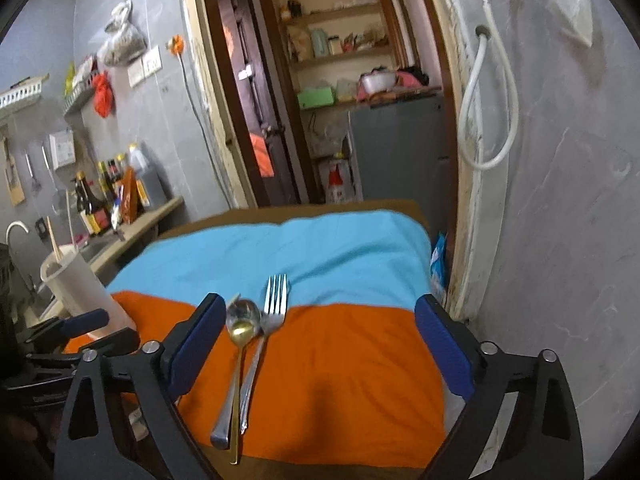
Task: Organize utensils
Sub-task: 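Move the right gripper back over the remaining utensils, then lower the right gripper onto the fork and close on it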
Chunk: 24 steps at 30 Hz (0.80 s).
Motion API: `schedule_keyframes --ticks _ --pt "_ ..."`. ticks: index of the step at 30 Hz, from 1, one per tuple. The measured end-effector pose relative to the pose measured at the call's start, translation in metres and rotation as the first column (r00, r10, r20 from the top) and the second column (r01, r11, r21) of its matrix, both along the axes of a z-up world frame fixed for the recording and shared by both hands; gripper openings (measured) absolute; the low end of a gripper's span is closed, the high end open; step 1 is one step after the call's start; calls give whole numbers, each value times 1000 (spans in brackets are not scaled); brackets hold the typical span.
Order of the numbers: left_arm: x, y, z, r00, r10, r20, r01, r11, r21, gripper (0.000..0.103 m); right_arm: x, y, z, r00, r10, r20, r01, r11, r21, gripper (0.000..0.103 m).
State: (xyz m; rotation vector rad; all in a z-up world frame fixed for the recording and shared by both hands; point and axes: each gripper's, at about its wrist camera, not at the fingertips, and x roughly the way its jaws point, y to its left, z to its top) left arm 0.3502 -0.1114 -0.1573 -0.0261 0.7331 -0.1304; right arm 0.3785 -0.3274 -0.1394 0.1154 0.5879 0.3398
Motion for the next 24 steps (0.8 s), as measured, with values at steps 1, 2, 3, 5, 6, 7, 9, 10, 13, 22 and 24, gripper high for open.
schedule_keyframes --ticks 1,2,3,5,6,7,9,10,13,22,24 --pt "2 -1 -3 1000 -1 -17 1 1000 4 54 2 1 -3 1000 8 -12 -8 1000 -1 87" --pt "5 -1 -7 999 -4 -35 4 1000 7 49 3 2 -5 1000 13 -20 -13 1000 -4 86" --pt "7 -2 -11 999 -6 -50 6 1000 8 47 4 3 -7 999 20 -28 -20 1000 -8 84" --pt "10 -3 -15 998 -10 -70 11 1000 8 39 7 5 -11 998 33 -45 -33 999 -14 80" --pt "13 -4 -18 997 -16 -79 17 1000 11 37 8 5 -13 998 38 -55 -39 999 -18 75" --pt "14 -4 -18 996 -20 -83 21 1000 13 34 11 7 -14 997 43 -66 -44 999 -21 72" --pt "19 -5 -20 995 -32 -93 33 999 11 31 16 8 -18 994 56 -90 -58 998 -19 67" --pt "22 -5 -21 994 -40 -99 40 999 5 29 18 9 -20 993 64 -103 -66 998 -20 64" --pt "29 -8 -23 991 -63 -119 62 998 -10 26 27 17 -25 986 93 -140 -99 994 -35 59" --pt "42 -15 -32 977 -81 -196 82 997 -4 16 41 44 -43 944 205 -259 -228 971 -65 37" --pt "43 -16 -33 976 -88 -200 89 996 -5 15 43 49 -45 936 221 -275 -248 966 -70 35"
